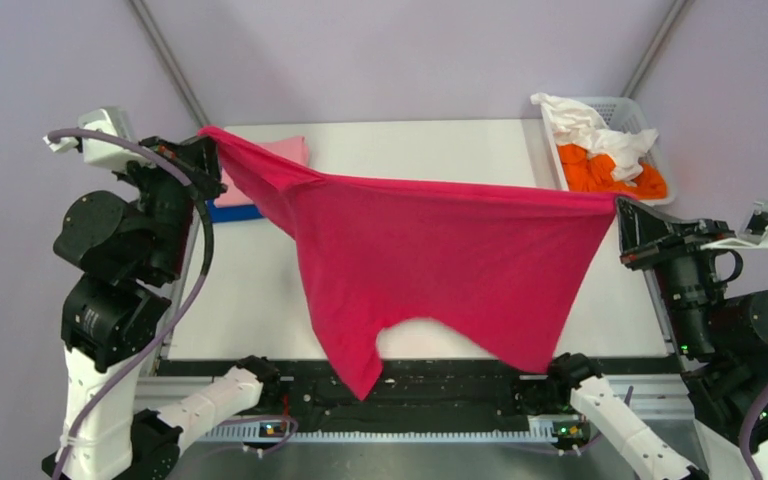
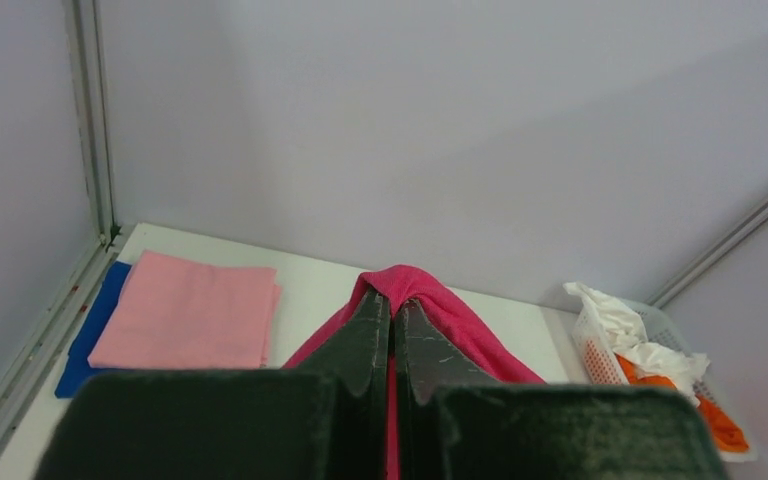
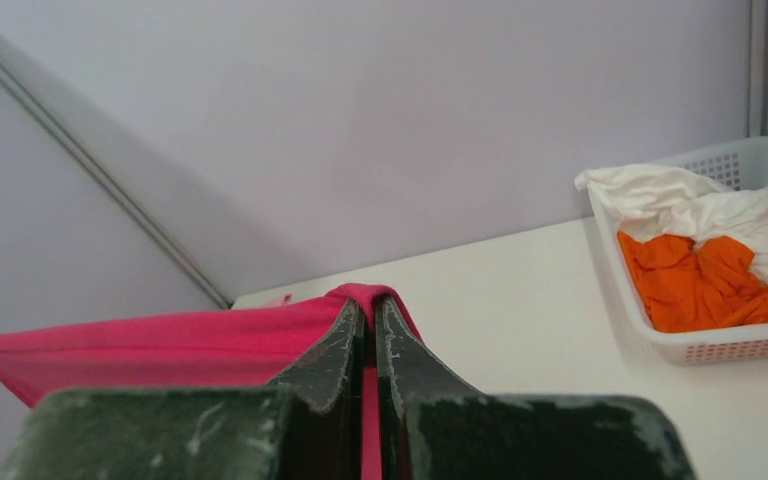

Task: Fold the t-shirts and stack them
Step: Flatten out the tshirt

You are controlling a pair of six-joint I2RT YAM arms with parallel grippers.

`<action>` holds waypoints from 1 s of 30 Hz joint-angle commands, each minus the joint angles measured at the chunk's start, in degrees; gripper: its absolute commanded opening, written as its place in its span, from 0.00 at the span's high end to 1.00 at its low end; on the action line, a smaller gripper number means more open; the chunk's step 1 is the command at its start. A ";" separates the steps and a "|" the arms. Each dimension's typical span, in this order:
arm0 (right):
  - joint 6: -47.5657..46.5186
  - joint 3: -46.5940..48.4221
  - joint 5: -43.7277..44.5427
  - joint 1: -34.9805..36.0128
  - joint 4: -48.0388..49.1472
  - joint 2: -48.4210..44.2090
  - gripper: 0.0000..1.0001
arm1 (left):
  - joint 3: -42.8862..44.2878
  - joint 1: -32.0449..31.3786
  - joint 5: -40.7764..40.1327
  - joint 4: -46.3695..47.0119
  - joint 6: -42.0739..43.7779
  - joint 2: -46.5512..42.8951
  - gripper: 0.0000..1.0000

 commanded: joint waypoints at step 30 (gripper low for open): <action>-3.08 8.41 0.56 0.19 4.88 9.44 1.00 | 17.57 -0.01 -1.57 -1.96 -0.69 12.20 1.00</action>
